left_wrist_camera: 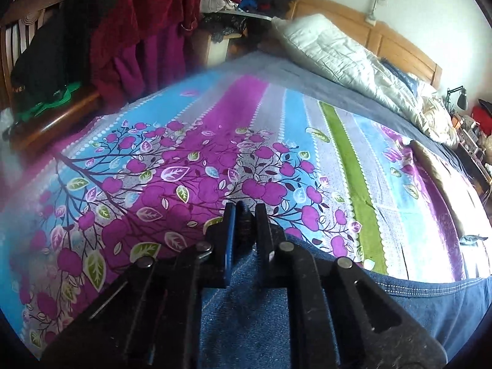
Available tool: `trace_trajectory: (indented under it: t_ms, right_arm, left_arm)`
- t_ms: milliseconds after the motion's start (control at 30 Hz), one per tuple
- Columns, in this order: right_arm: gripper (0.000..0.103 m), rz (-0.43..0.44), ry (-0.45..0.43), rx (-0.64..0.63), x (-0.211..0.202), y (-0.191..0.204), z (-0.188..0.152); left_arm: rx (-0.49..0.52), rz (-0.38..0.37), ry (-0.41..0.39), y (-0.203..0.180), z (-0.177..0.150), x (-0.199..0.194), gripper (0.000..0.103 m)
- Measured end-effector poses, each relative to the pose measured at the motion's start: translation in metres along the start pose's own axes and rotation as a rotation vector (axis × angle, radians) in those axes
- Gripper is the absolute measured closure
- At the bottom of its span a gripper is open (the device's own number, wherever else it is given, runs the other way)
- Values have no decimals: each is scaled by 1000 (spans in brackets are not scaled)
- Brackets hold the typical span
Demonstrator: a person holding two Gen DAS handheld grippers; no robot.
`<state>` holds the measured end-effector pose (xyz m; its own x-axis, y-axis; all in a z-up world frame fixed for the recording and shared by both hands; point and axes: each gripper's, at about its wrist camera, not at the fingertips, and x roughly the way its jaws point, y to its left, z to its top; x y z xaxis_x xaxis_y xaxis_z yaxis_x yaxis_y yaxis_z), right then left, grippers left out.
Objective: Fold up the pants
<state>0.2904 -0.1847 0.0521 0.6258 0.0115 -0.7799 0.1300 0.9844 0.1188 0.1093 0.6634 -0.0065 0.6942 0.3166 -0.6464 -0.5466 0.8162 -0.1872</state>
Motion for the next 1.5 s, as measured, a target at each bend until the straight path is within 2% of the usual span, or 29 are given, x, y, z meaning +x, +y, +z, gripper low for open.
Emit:
trace_trajectory:
  t_ms: [133, 233, 300, 367, 400, 433, 500, 600, 700, 800, 967, 1033, 1133, 1200, 1267, 1300, 1367, 1433, 1500]
  right_arm:
    - [15, 47, 30, -82, 35, 26, 24]
    - [14, -12, 49, -107, 65, 35, 41]
    - [15, -5, 91, -73, 87, 30, 49]
    - [31, 34, 126, -54, 101, 26, 48]
    - [52, 51, 111, -86, 99, 30, 46]
    - [66, 74, 106, -105, 96, 34, 44]
    - [74, 44, 86, -150, 83, 46, 40]
    - [76, 35, 57, -160, 55, 49, 39]
    - [76, 71, 26, -130, 8, 42, 40]
    - [76, 83, 6, -169, -48, 39, 28]
    - [76, 107, -14, -144, -140, 4, -26]
    - [76, 110, -10, -102, -169, -20, -56]
    - [76, 96, 16, -47, -196, -59, -107]
    - [75, 106, 66, 20, -195, -84, -141]
    - [70, 144, 142, 123, -185, -109, -178]
    - [69, 120, 160, 152, -180, -118, -191]
    - [67, 121, 162, 221, -182, -135, -214]
    - [66, 184, 159, 303, -190, -149, -232]
    - [63, 266, 166, 346, -197, -151, -243]
  left_arm:
    - [-20, 4, 42, 1, 2, 14, 91]
    - [-30, -4, 42, 2, 0, 14, 91]
    - [-39, -7, 47, 3, 0, 15, 91]
    - [-39, -2, 53, 3, 0, 16, 91]
    - [-36, 3, 56, 2, 0, 16, 91]
    - [-32, 9, 58, 1, 0, 17, 91]
    - [-20, 23, 60, -1, 1, 16, 91]
    - [-13, 48, 61, -9, 5, 9, 91]
    - [-62, -10, 13, -6, 8, -17, 91]
    - [-113, -73, -40, 6, 7, -60, 91]
    - [-157, -180, -128, 38, -20, -165, 91]
    - [-198, -205, -154, 61, -48, -213, 91]
    - [-265, -225, -160, 94, -95, -264, 91]
    - [-298, -228, -132, 111, -125, -280, 91]
    - [-324, -178, -50, 129, -164, -283, 91]
    - [-352, -149, -22, 136, -180, -284, 90]
    - [-410, -131, -25, 147, -205, -292, 90]
    - [-495, -91, -73, 159, -229, -312, 91]
    - [-549, -103, -48, 161, -239, -317, 92]
